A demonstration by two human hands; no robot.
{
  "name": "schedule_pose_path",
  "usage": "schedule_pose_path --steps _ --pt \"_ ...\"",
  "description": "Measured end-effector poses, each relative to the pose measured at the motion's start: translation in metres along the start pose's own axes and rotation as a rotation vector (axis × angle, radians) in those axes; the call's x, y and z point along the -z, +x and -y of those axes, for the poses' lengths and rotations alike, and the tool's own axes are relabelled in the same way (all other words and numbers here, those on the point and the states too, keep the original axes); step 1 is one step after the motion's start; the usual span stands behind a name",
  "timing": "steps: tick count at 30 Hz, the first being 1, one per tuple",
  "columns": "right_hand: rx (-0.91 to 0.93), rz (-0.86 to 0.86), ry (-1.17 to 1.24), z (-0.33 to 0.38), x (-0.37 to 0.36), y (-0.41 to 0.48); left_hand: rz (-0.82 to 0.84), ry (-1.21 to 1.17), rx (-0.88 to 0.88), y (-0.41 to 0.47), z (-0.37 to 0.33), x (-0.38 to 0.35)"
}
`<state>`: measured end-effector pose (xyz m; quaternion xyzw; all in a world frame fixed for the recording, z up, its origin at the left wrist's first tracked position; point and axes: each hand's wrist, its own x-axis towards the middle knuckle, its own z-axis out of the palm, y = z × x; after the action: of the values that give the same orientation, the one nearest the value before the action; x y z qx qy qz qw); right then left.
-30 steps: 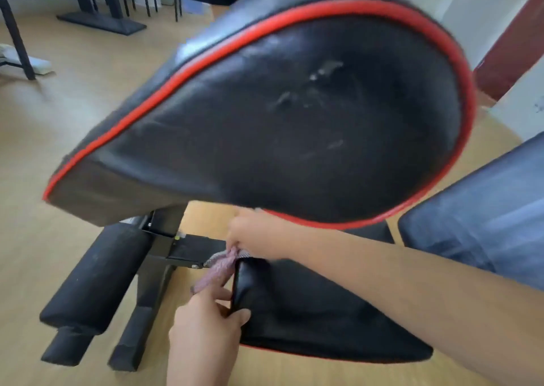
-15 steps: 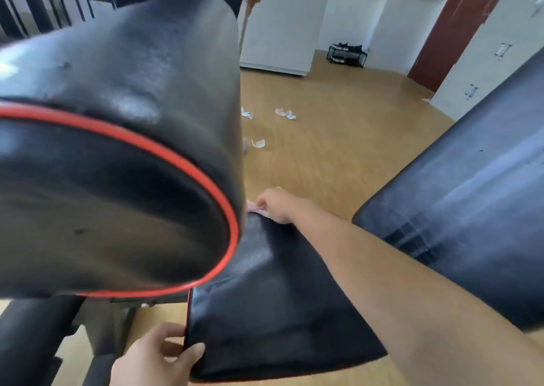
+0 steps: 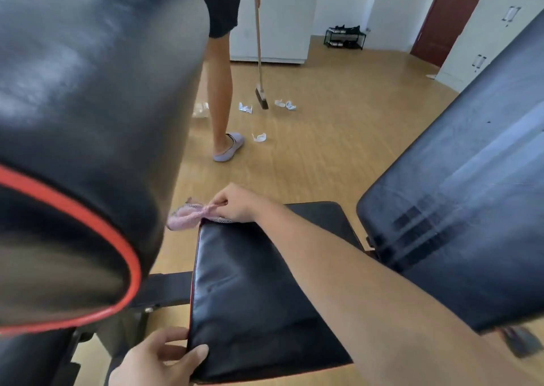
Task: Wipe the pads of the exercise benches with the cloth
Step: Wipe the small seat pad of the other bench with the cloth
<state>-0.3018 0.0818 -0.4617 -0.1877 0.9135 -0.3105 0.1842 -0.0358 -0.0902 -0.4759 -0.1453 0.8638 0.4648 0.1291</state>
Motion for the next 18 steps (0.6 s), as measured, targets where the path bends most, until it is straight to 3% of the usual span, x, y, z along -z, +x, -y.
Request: schedule_pose_path --steps 8,11,14,18 --pt "-0.144 0.022 -0.228 -0.094 0.07 -0.05 -0.102 0.019 0.139 0.011 0.004 -0.017" --pt "-0.251 0.027 -0.185 -0.122 0.102 -0.083 -0.16 -0.023 0.161 0.012 0.003 -0.018" --pt "-0.268 0.046 -0.153 -0.112 0.099 -0.077 -0.174 -0.052 0.171 0.013 0.004 -0.02" --pt "-0.134 0.116 -0.125 -0.072 0.058 -0.035 -0.171 -0.033 0.168 0.014 0.003 -0.018"
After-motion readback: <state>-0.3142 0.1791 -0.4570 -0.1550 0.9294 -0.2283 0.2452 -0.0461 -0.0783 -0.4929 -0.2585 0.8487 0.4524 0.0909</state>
